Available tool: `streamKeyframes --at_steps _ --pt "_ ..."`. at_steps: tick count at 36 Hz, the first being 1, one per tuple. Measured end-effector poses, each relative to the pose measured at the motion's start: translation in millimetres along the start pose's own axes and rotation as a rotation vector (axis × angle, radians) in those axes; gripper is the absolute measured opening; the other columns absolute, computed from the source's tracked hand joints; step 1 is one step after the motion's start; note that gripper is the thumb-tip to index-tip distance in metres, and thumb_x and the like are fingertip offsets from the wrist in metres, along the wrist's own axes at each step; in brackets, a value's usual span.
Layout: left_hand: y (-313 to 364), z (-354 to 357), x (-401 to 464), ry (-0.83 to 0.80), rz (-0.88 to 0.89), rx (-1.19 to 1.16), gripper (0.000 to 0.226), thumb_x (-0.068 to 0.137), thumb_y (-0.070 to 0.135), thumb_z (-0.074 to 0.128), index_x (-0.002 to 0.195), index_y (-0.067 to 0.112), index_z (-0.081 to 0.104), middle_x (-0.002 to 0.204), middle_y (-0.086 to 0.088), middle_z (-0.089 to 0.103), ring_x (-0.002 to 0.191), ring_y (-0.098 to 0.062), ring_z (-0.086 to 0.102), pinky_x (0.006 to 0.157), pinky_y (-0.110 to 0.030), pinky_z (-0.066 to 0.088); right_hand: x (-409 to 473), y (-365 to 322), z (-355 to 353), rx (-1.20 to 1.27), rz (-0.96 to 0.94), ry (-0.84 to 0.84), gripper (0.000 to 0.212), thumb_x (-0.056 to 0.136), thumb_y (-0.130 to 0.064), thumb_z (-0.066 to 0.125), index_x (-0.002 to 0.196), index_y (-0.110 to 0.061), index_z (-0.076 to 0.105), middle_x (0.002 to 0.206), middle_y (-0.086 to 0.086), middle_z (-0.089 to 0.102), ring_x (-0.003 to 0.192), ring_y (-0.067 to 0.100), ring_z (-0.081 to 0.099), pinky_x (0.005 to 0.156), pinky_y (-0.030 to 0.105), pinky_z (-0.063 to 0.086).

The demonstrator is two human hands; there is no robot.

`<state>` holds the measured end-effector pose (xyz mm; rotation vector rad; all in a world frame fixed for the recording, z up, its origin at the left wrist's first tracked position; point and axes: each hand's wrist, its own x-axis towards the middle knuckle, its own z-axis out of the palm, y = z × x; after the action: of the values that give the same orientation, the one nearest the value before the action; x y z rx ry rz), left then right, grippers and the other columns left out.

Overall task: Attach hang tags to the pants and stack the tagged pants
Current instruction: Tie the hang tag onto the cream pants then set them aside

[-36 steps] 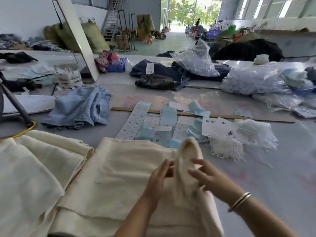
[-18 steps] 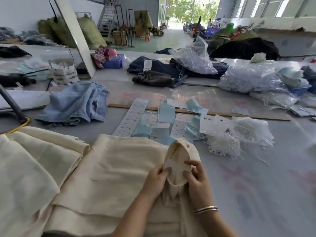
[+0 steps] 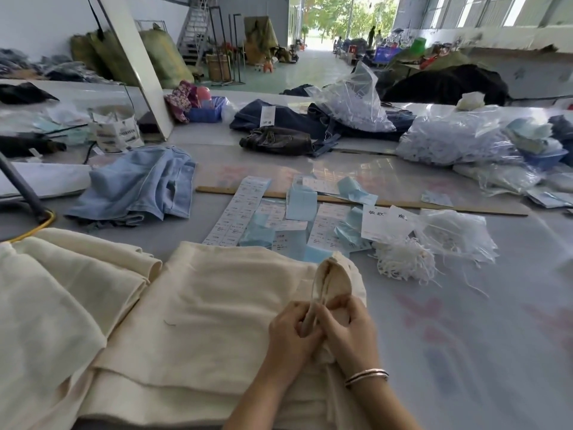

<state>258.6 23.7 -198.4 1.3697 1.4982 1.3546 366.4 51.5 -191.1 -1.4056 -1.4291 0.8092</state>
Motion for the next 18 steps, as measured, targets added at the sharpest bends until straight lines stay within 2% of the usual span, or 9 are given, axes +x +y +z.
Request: streamKeyframes --at_steps 2,4,7,10,12,14,16,18 --pt "1.3 0.1 -0.8 -0.01 -0.014 -0.018 0.039 0.069 0.046 0.058 0.09 0.014 0.068 0.087 -0.008 0.065 0.085 -0.029 0.063 0.08 -0.046 0.051 -1.4 2.9 -0.3 -0.005 -0.051 0.014 0.026 0.077 -0.014 0.076 0.069 -0.026 0.054 0.073 -0.005 0.057 0.069 -0.001 0.053 0.062 0.009 0.037" --pt "2.6 -0.7 -0.7 -0.029 -0.039 -0.041 0.032 0.069 0.041 0.061 0.093 0.02 0.069 0.09 -0.006 0.067 0.086 -0.027 0.065 0.082 -0.044 0.052 -2.7 5.0 -3.0 0.015 -0.085 -0.003 0.027 0.081 -0.009 0.072 0.067 -0.026 0.057 0.071 -0.004 0.057 0.066 0.0 0.053 0.059 0.009 0.037" --pt "-0.6 -1.8 1.4 -0.026 -0.119 -0.088 0.013 0.084 0.017 0.067 0.097 0.02 0.069 0.091 -0.002 0.072 0.088 -0.019 0.066 0.083 -0.04 0.053 -4.4 7.3 -9.4 0.137 -0.043 -0.099 0.024 0.085 -0.004 0.067 0.073 -0.024 0.067 0.077 0.001 0.064 0.071 0.006 0.06 0.066 0.018 0.046" --pt "-3.6 -3.9 4.0 -0.019 -0.179 -0.15 0.029 0.088 0.0 0.059 0.095 0.025 0.069 0.091 0.003 0.074 0.089 -0.009 0.067 0.079 -0.023 0.052 -3.1 8.8 -15.7 0.28 0.069 -0.142 0.019 0.088 -0.002 0.063 0.078 -0.016 0.071 0.081 0.009 0.07 0.074 0.012 0.062 0.073 0.031 0.049" --pt "-3.8 -5.0 5.2 -0.03 -0.199 -0.191 0.031 0.088 -0.003 0.058 0.098 0.025 0.069 0.094 0.002 0.074 0.091 -0.011 0.068 0.078 -0.02 0.051 -2.3 8.7 -17.6 0.326 0.12 -0.16 0.014 0.089 -0.004 0.061 0.081 -0.01 0.071 0.082 0.013 0.071 0.074 0.015 0.061 0.073 0.035 0.048" --pt "-4.0 -4.9 6.0 -0.039 -0.226 -0.217 0.03 0.089 -0.002 0.057 0.098 0.024 0.07 0.094 0.002 0.074 0.091 -0.011 0.068 0.077 -0.019 0.051 -1.5 9.1 -17.9 0.332 0.138 -0.166 0.015 0.09 -0.006 0.06 0.081 -0.01 0.071 0.08 0.01 0.072 0.073 0.015 0.061 0.071 0.033 0.048" --pt "-4.3 -4.5 8.1 -0.008 -0.275 -0.257 0.029 0.09 -0.001 0.056 0.095 0.023 0.071 0.092 0.003 0.075 0.089 -0.011 0.068 0.074 -0.018 0.051 -1.3 9.3 -19.1 0.365 0.152 -0.168 0.021 0.09 -0.007 0.06 0.073 -0.013 0.07 0.07 0.004 0.069 0.068 0.011 0.057 0.066 0.029 0.045" --pt "-4.4 -4.6 11.3 0.037 -0.338 -0.312 0.028 0.09 -0.003 0.055 0.095 0.019 0.07 0.091 0.001 0.075 0.088 -0.014 0.069 0.077 -0.023 0.053 -1.8 9.6 -21.5 0.522 0.214 -0.162 0.023 0.086 -0.008 0.061 0.066 -0.014 0.069 0.065 0.002 0.061 0.066 0.011 0.052 0.062 0.024 0.043"
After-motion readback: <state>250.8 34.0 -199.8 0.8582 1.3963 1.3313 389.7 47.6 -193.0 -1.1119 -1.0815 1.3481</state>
